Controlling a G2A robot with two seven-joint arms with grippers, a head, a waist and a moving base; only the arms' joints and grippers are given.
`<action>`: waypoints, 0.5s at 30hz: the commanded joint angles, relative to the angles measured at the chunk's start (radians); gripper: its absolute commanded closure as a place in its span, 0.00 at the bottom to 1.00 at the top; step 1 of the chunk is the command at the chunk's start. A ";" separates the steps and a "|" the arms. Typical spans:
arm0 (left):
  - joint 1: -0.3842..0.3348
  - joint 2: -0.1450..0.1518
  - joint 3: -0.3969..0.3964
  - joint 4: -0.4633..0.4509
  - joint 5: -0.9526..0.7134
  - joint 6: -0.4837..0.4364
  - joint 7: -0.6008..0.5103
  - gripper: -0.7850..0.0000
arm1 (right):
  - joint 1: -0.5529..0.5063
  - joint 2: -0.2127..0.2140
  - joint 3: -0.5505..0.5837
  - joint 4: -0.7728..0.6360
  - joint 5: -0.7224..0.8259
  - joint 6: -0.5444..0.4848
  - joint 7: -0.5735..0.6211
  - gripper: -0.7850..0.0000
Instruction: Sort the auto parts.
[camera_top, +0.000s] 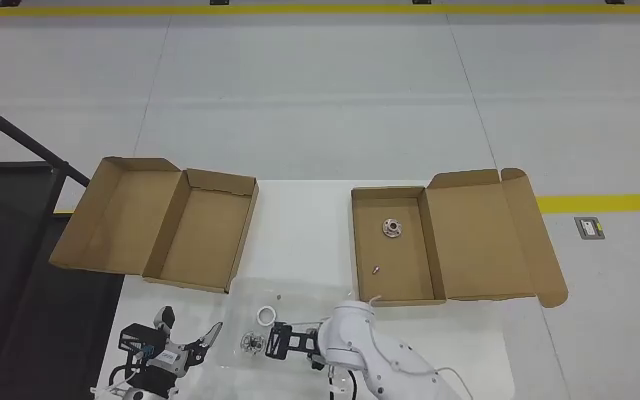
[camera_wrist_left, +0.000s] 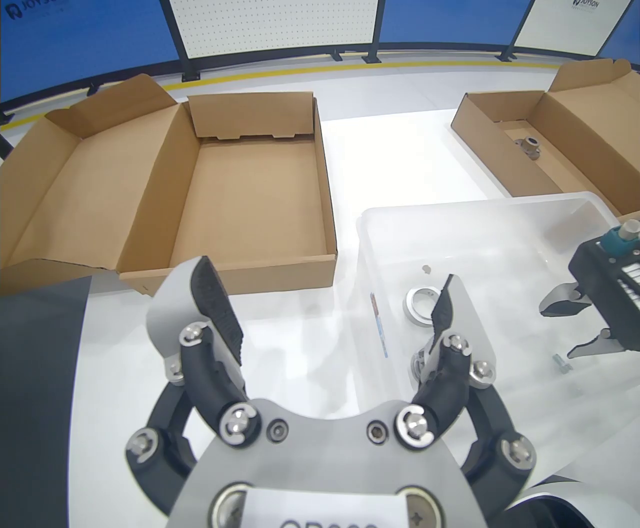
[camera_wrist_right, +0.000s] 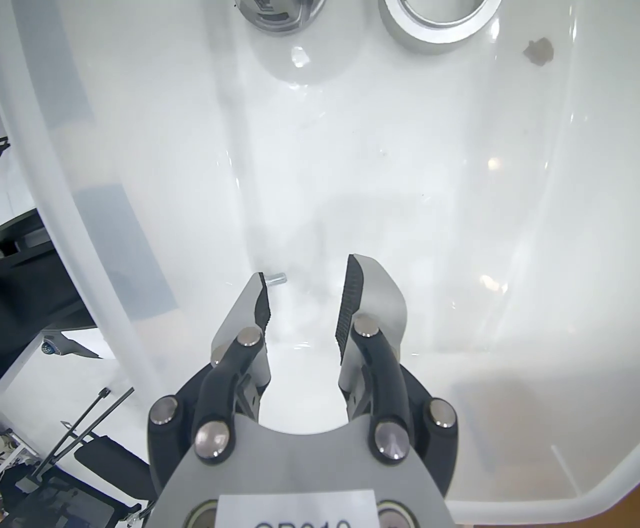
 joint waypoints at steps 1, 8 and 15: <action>0.000 0.000 0.000 0.000 0.000 0.000 0.000 0.00 | 0.001 0.000 -0.002 0.003 0.006 0.005 0.015 0.59; 0.000 0.000 0.000 0.000 0.000 0.000 0.000 0.00 | 0.016 -0.002 -0.017 0.023 0.039 0.024 0.034 0.60; 0.000 0.000 0.000 0.000 0.000 0.000 0.000 0.00 | 0.031 0.002 -0.041 0.028 0.062 0.043 0.053 0.65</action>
